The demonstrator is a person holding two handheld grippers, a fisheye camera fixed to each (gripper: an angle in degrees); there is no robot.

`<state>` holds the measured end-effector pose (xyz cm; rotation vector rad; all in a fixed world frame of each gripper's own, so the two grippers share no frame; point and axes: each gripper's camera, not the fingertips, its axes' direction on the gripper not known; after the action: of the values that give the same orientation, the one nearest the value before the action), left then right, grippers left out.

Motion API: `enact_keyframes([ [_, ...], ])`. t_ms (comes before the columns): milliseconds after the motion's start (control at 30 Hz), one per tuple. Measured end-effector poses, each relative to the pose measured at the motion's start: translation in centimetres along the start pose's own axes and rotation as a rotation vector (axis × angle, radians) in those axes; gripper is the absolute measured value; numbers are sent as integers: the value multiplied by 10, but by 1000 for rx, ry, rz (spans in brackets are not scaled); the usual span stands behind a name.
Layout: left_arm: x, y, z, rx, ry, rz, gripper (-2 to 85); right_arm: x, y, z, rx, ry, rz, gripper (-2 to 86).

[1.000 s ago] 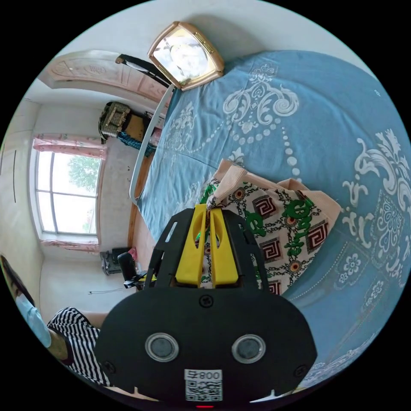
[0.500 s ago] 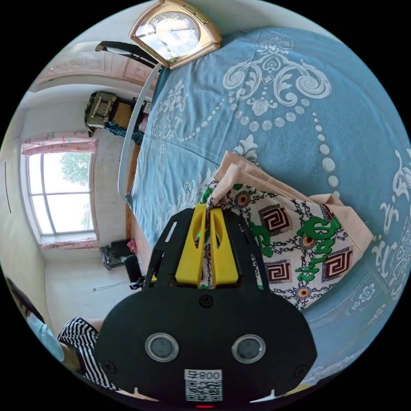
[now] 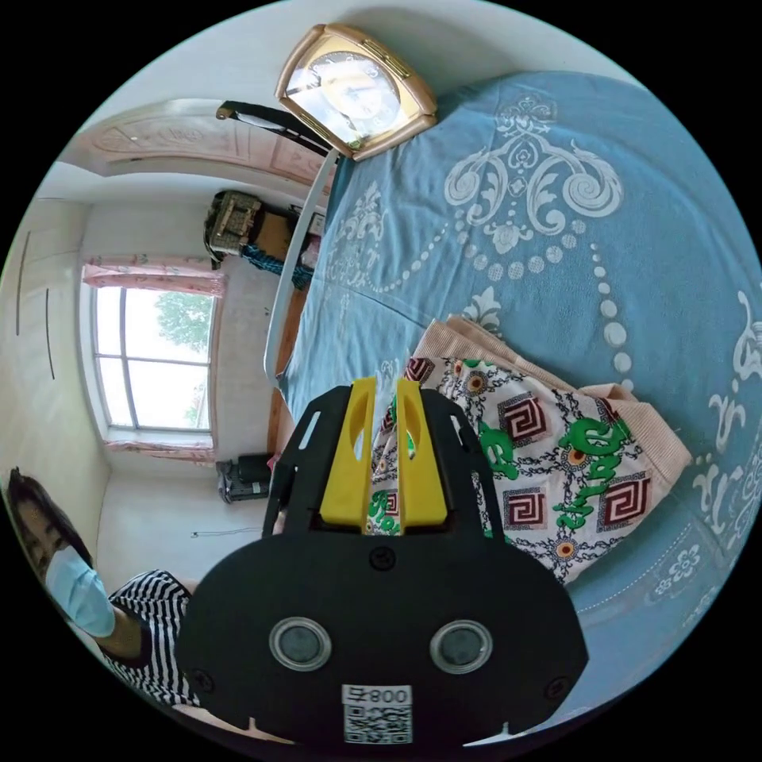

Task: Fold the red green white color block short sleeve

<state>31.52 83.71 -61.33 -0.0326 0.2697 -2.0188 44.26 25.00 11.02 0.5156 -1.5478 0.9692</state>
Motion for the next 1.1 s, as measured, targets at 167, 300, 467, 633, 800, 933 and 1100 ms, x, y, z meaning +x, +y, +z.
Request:
enact_keyframes([
  [167, 24, 4, -27, -3, -23, 28, 24, 12, 53, -30, 18, 29, -26, 71],
  [300, 36, 10, -42, -39, -41, 54, 38, 45, 149, -50, 10, 46, 64, 79],
  [467, 44, 21, -44, -119, -45, 42, 64, 86, 248, -39, -28, -61, 274, 86],
  [633, 55, 28, -36, -163, -16, 37, 71, 96, 281, -15, -69, -122, 309, 84],
  [800, 68, 33, -34, -189, -18, 55, 72, 106, 293, -14, -44, -180, 319, 80],
  [933, 70, 35, -34, -202, -16, 54, 73, 119, 306, -13, -20, -243, 343, 46],
  [1100, 66, 34, -32, -221, 1, 37, 79, 122, 325, -17, -7, -276, 327, 18],
])
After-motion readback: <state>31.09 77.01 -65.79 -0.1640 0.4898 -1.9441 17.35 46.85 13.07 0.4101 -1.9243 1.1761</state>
